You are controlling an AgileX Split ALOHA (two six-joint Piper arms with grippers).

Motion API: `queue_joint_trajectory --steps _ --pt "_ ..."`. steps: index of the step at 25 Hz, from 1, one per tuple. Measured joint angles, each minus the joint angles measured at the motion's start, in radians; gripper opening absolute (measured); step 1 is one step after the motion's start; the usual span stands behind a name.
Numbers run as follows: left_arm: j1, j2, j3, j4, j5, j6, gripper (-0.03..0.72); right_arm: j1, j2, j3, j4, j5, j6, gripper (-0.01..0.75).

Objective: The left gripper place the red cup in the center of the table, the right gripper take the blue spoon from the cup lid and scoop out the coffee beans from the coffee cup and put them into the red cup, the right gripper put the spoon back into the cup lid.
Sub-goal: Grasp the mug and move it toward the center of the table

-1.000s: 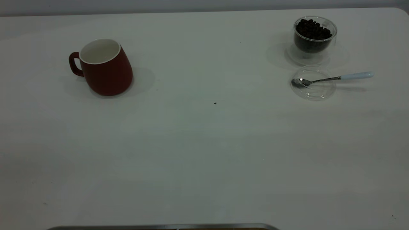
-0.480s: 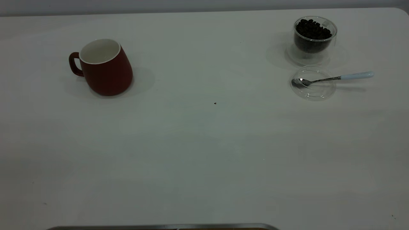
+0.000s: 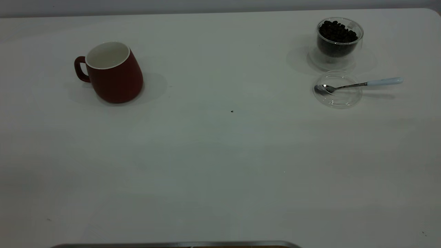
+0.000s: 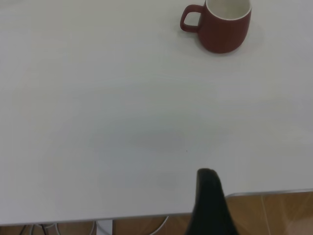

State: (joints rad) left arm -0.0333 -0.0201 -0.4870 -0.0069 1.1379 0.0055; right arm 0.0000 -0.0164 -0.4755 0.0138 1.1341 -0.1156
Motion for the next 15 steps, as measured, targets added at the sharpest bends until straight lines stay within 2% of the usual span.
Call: queue_joint_trajectory --steps 7,11,15 --pt "0.0 0.047 -0.063 0.001 -0.034 0.0 0.587 0.0 0.0 0.0 0.0 0.0 0.0 0.441" --pt "0.0 0.241 -0.176 0.007 -0.076 0.023 0.587 0.0 0.0 0.0 0.0 0.0 0.0 0.441" --pt "0.0 0.517 -0.278 0.007 -0.144 0.124 0.587 0.0 0.0 0.0 0.0 0.0 0.0 0.441"
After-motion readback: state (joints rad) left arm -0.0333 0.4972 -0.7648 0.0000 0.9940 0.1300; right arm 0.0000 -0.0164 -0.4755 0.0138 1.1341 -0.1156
